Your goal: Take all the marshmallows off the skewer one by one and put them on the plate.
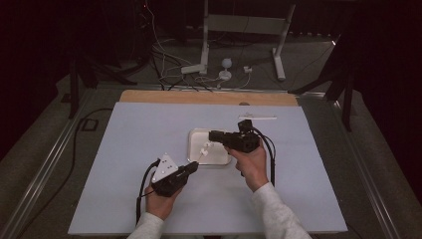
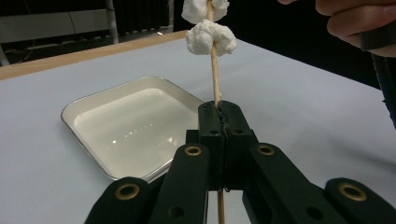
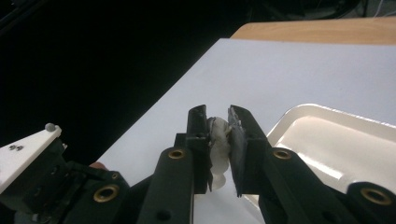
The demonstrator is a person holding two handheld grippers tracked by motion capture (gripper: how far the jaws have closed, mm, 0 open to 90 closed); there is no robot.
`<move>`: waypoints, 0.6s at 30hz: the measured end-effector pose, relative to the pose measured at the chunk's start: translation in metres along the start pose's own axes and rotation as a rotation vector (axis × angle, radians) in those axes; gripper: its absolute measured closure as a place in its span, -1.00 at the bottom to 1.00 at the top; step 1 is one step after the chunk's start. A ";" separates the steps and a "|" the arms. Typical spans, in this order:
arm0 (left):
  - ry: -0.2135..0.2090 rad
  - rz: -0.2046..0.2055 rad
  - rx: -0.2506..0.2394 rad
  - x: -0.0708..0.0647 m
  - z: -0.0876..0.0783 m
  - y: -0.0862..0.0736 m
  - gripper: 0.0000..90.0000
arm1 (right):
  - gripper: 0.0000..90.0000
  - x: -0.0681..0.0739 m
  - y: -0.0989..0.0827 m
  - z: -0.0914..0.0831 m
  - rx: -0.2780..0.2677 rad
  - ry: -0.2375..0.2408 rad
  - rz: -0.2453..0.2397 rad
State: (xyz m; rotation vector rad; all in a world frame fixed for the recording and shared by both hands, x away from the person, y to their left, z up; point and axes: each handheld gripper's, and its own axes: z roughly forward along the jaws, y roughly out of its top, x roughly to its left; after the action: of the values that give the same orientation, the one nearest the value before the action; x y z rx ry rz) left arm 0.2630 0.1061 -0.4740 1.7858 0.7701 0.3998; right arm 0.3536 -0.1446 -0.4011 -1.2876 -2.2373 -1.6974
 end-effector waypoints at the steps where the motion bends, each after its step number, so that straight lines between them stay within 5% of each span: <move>1: 0.001 0.003 0.001 0.000 0.000 0.000 1.00 | 0.79 0.000 0.000 0.000 -0.004 -0.003 0.000; 18: 0.018 0.025 0.028 -0.002 0.000 0.000 1.00 | 0.92 -0.002 -0.003 -0.002 -0.079 -0.066 -0.012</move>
State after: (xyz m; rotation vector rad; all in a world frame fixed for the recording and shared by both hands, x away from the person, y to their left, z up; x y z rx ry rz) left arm 0.2617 0.1050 -0.4736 1.8221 0.7698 0.4244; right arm 0.3521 -0.1470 -0.4034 -1.3689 -2.2380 -1.7909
